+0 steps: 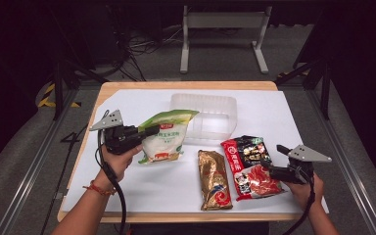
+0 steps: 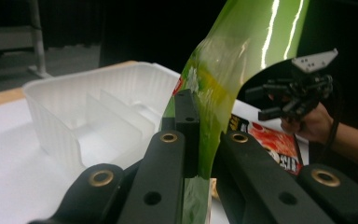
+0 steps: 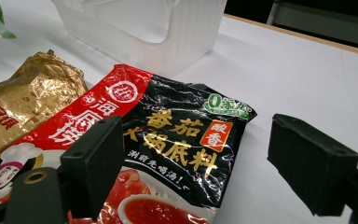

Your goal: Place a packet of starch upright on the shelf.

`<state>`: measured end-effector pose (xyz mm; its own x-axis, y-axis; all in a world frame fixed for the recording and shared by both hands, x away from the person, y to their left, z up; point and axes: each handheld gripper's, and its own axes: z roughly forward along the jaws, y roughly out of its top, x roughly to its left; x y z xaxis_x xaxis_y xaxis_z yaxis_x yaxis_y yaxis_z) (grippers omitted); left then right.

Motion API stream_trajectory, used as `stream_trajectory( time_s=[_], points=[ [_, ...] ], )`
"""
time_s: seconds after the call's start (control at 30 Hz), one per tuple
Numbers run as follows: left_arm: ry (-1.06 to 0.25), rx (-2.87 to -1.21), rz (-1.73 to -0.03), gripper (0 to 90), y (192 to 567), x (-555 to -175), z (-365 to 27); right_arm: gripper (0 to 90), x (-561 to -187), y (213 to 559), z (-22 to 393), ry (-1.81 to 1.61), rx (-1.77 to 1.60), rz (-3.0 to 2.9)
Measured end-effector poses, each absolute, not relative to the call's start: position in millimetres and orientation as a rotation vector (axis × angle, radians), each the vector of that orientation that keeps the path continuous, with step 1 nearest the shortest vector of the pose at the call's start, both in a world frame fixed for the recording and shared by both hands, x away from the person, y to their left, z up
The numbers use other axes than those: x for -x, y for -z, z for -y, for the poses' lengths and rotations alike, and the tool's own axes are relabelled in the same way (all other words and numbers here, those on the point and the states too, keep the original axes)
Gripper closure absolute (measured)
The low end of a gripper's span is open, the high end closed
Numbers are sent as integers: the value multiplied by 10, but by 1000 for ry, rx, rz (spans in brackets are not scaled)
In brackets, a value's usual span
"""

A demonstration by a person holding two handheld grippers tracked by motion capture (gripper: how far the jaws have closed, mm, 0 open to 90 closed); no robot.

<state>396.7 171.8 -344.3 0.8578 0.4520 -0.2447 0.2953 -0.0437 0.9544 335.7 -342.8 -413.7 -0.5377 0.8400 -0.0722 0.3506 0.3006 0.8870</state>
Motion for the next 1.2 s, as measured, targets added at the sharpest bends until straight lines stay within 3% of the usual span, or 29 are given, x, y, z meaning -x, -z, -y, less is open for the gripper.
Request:
stream_trajectory(
  time_s=[0.27, 1.2],
  points=[
    [-141, -1491, -665, 899, 3306, -4074, -1694, 191, -3353, 4139, 3442, -1186, -1065, -2029],
    [-299, -1469, -796, 899, 3120, -4826, -1090, 189, -3359, 4165, 3457, -1184, -1068, -2035]
  ],
)
